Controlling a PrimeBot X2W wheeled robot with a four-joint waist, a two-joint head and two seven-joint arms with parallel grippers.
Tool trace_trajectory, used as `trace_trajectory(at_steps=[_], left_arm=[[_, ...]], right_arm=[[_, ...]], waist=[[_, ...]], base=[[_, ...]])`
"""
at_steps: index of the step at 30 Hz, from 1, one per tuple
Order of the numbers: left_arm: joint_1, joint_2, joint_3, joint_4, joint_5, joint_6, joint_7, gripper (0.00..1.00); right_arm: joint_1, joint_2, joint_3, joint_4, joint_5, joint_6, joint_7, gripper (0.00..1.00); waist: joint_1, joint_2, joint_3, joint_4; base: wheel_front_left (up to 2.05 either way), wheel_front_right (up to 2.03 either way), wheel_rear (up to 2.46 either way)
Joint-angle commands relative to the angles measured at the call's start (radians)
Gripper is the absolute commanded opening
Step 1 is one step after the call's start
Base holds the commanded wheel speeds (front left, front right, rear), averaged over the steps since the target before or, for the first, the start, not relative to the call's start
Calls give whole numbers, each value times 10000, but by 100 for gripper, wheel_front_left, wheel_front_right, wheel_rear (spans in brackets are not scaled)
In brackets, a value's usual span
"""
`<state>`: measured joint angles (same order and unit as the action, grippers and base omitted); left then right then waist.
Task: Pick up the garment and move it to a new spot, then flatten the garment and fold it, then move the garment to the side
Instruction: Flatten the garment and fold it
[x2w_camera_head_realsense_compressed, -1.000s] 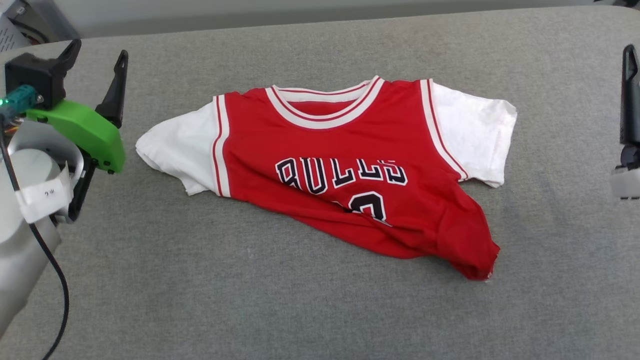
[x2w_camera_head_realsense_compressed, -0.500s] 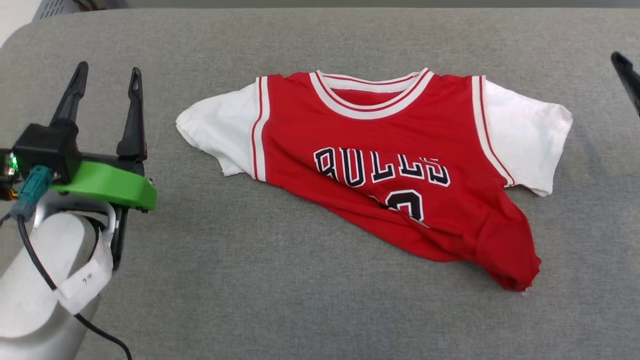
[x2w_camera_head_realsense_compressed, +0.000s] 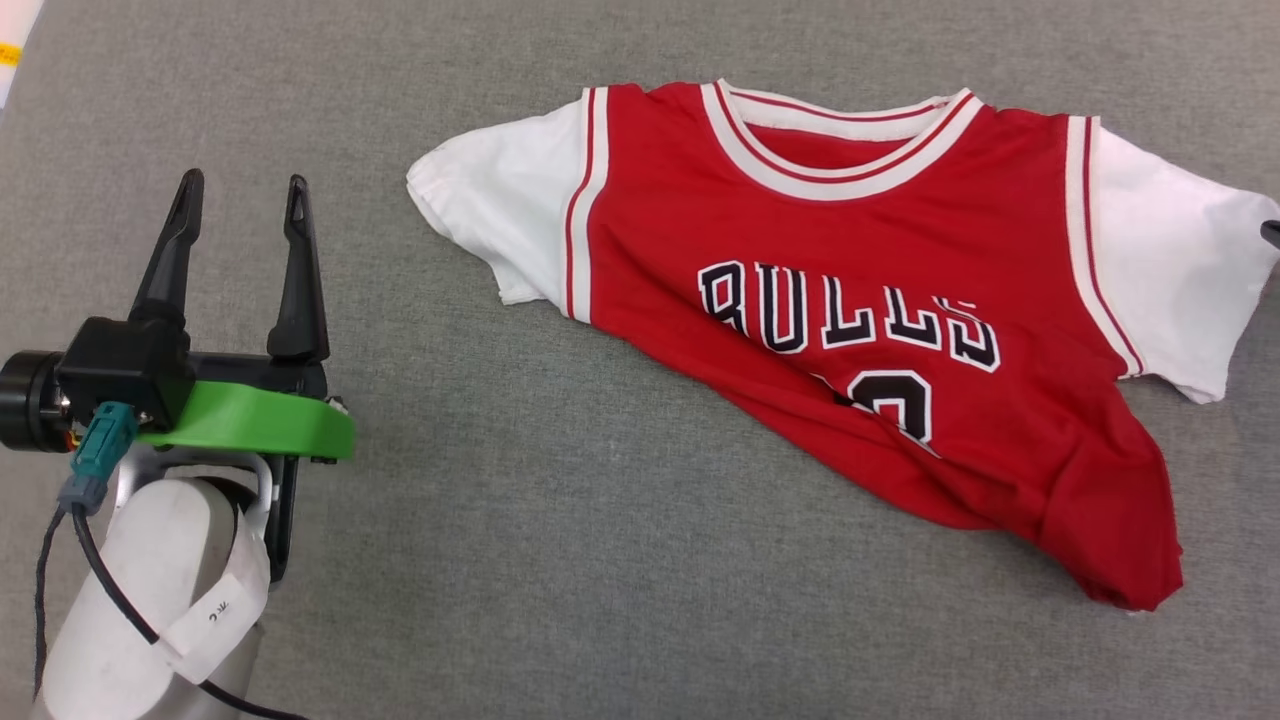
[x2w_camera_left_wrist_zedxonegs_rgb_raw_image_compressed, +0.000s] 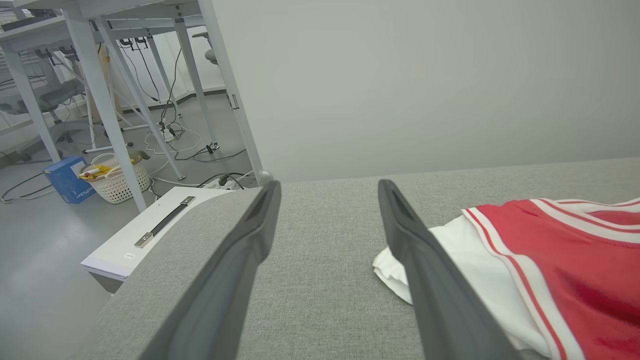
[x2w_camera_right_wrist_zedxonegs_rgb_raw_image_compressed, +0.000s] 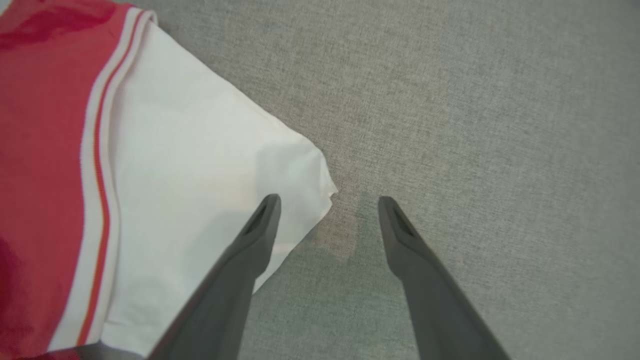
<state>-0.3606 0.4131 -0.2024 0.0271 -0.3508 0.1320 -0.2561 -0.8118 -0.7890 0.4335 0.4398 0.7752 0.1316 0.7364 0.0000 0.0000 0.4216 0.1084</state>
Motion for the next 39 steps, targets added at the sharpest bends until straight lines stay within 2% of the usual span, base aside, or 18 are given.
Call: trace_trajectory(at_steps=[1, 12, 14, 19, 24, 29, 31, 35, 39], left_arm=[[0, -200, 138, 57, 140, -156, -56, 100], [-53, -1134, 954, 436, 1180, -992, -57, 100], [-69, -1196, 1071, 557, 1315, -1125, -57, 100], [-208, -1170, 1358, 904, 1620, -1491, -57, 100], [-693, -967, 1312, 1332, 1839, -2021, -57, 100], [-1344, -632, 1020, 1866, 1891, -2360, -57, 100], [-1699, -411, 791, 2094, 1880, -2464, -3, 100], [-2694, 113, 147, 2541, 1385, -2602, 797, 100], [-3838, 878, -1388, 2709, 334, -2621, 2091, 100]], right_arm=[[-208, 108, -19, 131, 94, -9, -34, 100], [613, 493, 886, 975, 99, -9, -82, 100], [580, 467, 986, 940, 27, -9, -367, 0], [399, 356, 1048, 694, 33, -9, -1342, 0], [451, -176, 1181, -35, -136, -9, -2512, 0], [904, -580, 1101, -818, 105, -9, -3118, 0], [1125, -714, 1087, -1130, 150, -9, -3252, 0], [1472, -910, 1056, -1643, 68, -9, -3427, 0], [1711, -911, 956, -2096, -43, -9, -3504, 0]], waist=[[0, 0, 447, 401], [0, 0, 605, 457], [0, 0, 527, 359], [0, 0, 186, 29], [0, 0, -378, -302], [0, 0, -800, -701], [0, 0, -893, -894], [0, 0, -886, -1229], [0, 0, -751, -1493]], base=[[0, 0, 0], [0, 0, 0], [0, 0, 0], [0, 0, 0], [0, 0, 0], [0, 0, 0], [0, 0, 0], [0, 0, 0], [0, 0, 0]])
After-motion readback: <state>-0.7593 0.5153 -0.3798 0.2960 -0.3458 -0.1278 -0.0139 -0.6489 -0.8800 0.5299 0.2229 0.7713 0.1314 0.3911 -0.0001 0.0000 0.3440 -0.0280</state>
